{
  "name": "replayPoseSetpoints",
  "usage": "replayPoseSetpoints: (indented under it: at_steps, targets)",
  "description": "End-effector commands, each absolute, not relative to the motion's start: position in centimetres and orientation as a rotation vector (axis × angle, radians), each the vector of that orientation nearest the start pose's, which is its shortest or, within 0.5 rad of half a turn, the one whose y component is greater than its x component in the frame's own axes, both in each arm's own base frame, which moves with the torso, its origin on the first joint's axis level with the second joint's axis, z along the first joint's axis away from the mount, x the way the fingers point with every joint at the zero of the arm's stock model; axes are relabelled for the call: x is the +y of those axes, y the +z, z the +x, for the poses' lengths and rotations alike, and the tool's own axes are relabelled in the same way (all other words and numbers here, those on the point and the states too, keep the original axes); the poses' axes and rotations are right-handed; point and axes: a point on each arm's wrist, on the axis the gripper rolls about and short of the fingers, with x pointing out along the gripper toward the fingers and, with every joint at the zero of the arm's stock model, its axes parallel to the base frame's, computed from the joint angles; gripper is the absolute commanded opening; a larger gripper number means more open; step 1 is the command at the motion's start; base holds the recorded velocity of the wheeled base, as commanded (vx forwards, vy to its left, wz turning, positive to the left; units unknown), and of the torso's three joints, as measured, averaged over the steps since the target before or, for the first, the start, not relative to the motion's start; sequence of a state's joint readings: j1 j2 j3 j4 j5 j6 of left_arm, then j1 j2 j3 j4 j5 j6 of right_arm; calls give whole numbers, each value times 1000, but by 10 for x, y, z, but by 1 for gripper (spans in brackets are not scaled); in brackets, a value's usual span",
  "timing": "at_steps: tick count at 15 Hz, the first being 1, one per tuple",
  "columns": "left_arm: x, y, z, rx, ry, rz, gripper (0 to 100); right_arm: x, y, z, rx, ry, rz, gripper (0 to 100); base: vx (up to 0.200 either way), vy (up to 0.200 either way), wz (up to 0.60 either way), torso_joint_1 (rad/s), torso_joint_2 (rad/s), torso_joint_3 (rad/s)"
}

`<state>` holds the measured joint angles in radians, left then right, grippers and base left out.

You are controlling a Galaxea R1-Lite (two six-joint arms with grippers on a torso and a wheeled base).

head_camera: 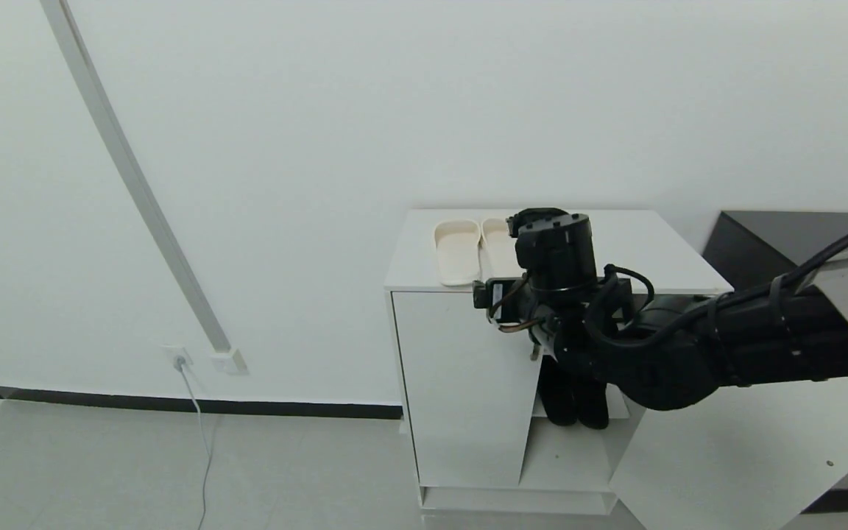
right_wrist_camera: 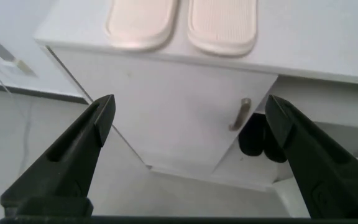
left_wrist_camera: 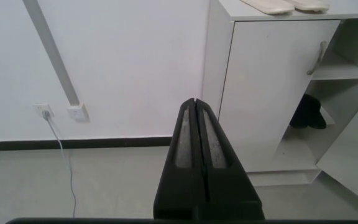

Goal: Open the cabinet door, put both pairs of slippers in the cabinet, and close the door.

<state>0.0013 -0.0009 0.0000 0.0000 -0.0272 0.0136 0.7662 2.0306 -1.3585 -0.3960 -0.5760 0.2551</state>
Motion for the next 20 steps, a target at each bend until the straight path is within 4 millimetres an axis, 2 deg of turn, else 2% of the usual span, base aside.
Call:
replayPoseSetpoints:
  at_steps: [1, 7, 11, 14, 17, 20]
  targets:
    - [-1, 75, -23, 0, -26, 14, 0, 278, 213, 304, 199, 170, 120, 100, 0, 0, 0, 0, 0, 0]
    - [-1, 75, -23, 0, -26, 14, 0, 285, 204, 305, 224, 200, 104, 100, 200, 0, 0, 5, 2, 4]
    - [-1, 75, -23, 0, -26, 14, 0, 293, 190, 306, 250, 208, 81, 100, 200, 0, 0, 4, 4, -1]
    - [-1, 75, -23, 0, -26, 12, 0, 299, 171, 310, 278, 198, 55, 100, 200, 0, 0, 2, 2, 1]
    - [-1, 75, -23, 0, -25, 12, 0, 305, 156, 316, 287, 196, 44, 100, 0, 0, 0, 0, 0, 0]
    - [-1, 75, -23, 0, -26, 12, 0, 308, 150, 327, 267, 187, 56, 100, 0, 0, 0, 0, 0, 0]
